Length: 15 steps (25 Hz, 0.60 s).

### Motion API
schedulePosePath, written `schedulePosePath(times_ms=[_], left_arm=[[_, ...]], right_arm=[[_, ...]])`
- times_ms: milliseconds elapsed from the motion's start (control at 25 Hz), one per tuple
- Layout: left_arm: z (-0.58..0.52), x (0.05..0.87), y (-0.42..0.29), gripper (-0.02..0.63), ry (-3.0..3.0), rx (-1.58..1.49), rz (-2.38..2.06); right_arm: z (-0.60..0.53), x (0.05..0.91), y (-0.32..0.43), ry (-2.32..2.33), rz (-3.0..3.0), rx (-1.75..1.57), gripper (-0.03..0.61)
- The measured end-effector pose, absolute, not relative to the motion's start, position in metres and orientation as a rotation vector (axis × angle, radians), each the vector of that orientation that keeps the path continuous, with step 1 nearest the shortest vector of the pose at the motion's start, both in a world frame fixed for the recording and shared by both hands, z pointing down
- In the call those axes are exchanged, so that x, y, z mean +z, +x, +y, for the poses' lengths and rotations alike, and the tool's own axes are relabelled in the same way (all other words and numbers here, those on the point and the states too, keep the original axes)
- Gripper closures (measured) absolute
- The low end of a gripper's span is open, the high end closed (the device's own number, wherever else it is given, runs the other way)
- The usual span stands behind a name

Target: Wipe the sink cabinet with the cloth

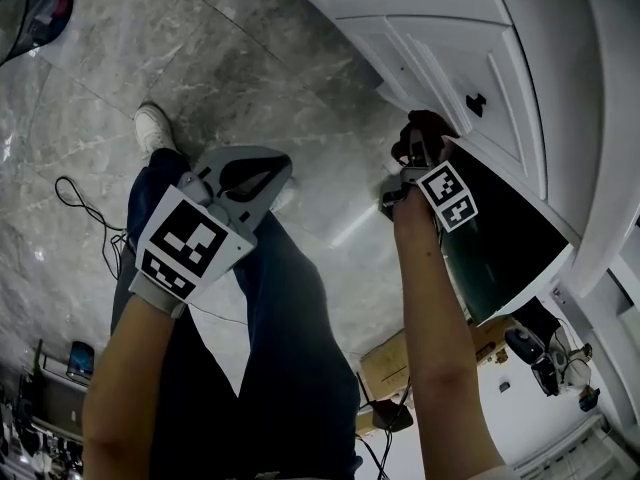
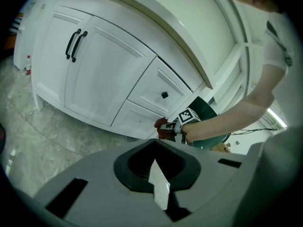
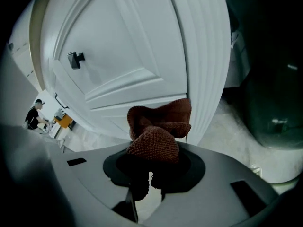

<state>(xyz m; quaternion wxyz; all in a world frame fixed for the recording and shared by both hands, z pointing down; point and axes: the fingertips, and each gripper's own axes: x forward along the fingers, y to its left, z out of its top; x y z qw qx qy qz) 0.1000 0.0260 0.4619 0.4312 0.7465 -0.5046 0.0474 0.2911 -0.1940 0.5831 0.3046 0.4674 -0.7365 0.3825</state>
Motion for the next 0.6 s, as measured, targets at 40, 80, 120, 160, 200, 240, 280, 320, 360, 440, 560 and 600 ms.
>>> schedulePosePath(times_ms=[40,80,120,160,200,240,280,320,360,440,560,600], left_arm=[[0.027,0.464,0.101,0.603,1.859,0.117,-1.261],[0.027,0.467,0.101,0.603,1.855,0.114,-1.265],[0.028,0.471,0.102,0.603,1.850,0.111,-1.268],[0.030,0.475,0.102,0.603,1.844,0.109,-1.272],[0.032,0.479,0.103,0.603,1.837,0.106,-1.275],[0.035,0.483,0.104,0.603,1.828,0.103,-1.277],[0.038,0.487,0.106,0.603,1.818,0.101,-1.278],[0.041,0.491,0.107,0.603,1.809,0.101,-1.281],[0.043,0.495,0.107,0.603,1.801,0.102,-1.284],[0.049,0.501,0.106,0.603,1.784,0.104,-1.295],[0.053,0.506,0.104,0.603,1.752,0.092,-1.319],[0.053,0.507,0.103,0.603,1.745,0.087,-1.327]], right_arm=[[-0.196,0.585,0.292,1.240,-1.962,0.999,0.465],[-0.199,0.588,0.292,1.242,-1.973,0.990,0.463],[-0.202,0.591,0.292,1.242,-1.980,0.983,0.465],[-0.206,0.594,0.291,1.242,-1.984,0.976,0.465],[-0.209,0.596,0.290,1.241,-1.987,0.969,0.465],[-0.213,0.598,0.290,1.241,-1.990,0.961,0.465],[-0.217,0.598,0.290,1.242,-1.995,0.954,0.465],[-0.222,0.599,0.290,1.244,-2.000,0.947,0.465],[-0.227,0.600,0.290,1.249,-2.003,0.942,0.465],[-0.236,0.603,0.290,1.255,-1.999,0.937,0.465],[-0.242,0.610,0.292,1.231,-1.977,0.929,0.463],[-0.243,0.611,0.292,1.223,-1.973,0.927,0.465]])
